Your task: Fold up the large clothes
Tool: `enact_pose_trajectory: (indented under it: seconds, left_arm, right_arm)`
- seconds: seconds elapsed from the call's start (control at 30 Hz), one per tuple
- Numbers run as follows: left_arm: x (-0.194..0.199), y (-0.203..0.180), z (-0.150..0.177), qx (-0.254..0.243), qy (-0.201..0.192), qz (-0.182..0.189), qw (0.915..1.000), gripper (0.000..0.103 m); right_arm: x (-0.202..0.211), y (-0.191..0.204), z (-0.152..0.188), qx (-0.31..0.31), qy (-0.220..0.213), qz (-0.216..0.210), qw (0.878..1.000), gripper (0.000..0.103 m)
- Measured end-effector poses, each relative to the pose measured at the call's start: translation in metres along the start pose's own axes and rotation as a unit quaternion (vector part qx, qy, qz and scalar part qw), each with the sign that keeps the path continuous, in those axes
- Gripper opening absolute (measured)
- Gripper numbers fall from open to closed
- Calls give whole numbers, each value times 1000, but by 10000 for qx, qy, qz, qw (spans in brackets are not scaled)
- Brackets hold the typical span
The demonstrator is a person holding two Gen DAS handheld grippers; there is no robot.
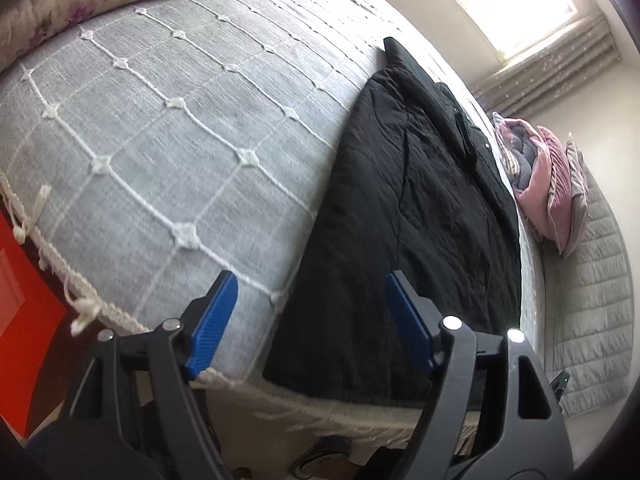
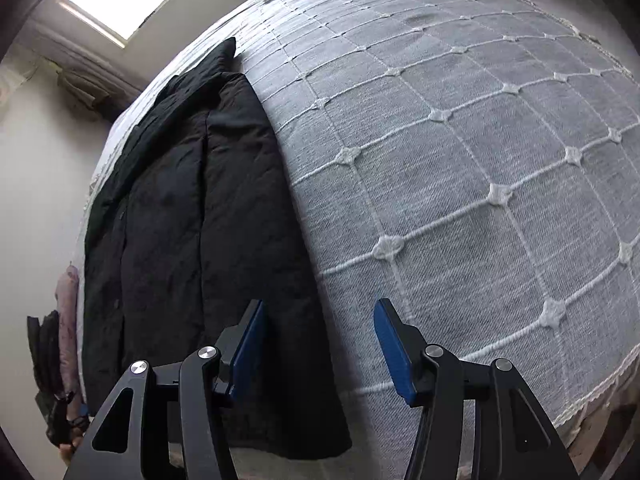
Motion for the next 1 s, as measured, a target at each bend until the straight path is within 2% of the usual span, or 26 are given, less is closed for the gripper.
enact_pose_trajectory:
  seconds: [0.1,0.17,0.23,0.4,0.53,0.7,0.8,0.97,1.0]
  left_arm:
    - [-2,-10,12,-185,-44,-5,9998,75]
    - [-9,-17,15,-397,-9,-178,9991,71]
    - [-16,-18,15,-423,104,-307,9986,57]
    - [-20,-17,16,-503,59,-461,9977,53]
    - [-26,-18,18,-574,84,-552,9968,53]
    - [-27,-23,20,-615,51,-652,9960,53]
    - [-28,-30,23,-711,19,-581,9958,40]
    - [-33,-28,20,-638,118,-509,9966,39]
    - [-33,-27,19,-592,125,-480,9970,35]
  right_arm:
    - [-1,6,14,299,119,-218,9992,54]
    - [-3,11,19,441,221,-305,9983,41]
    - [-2,12,23,420,215,-365,9982,38]
    - [6,1,28,123,175,-875,9959,37]
    - [2,-1,33,60,290,-656,9974,39]
    - [0,-7,37,71,404,-638,9971,39]
    - [1,-3,41,132,368,-616,9973,39]
    - [-4,3,41,180,381,-539,9977,39]
    - [-4,3,40,198,374,-533,9977,39]
Point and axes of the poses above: each gripper's, at about its wrist camera, not at the fingertips, and x roughly against the way its jaws point, y to its left, z to its underside, the point moved 1 cm from there along -x, roughly the way its jaws point, and after that the axes turned 9 degrees about y, right-handed, at the moved point
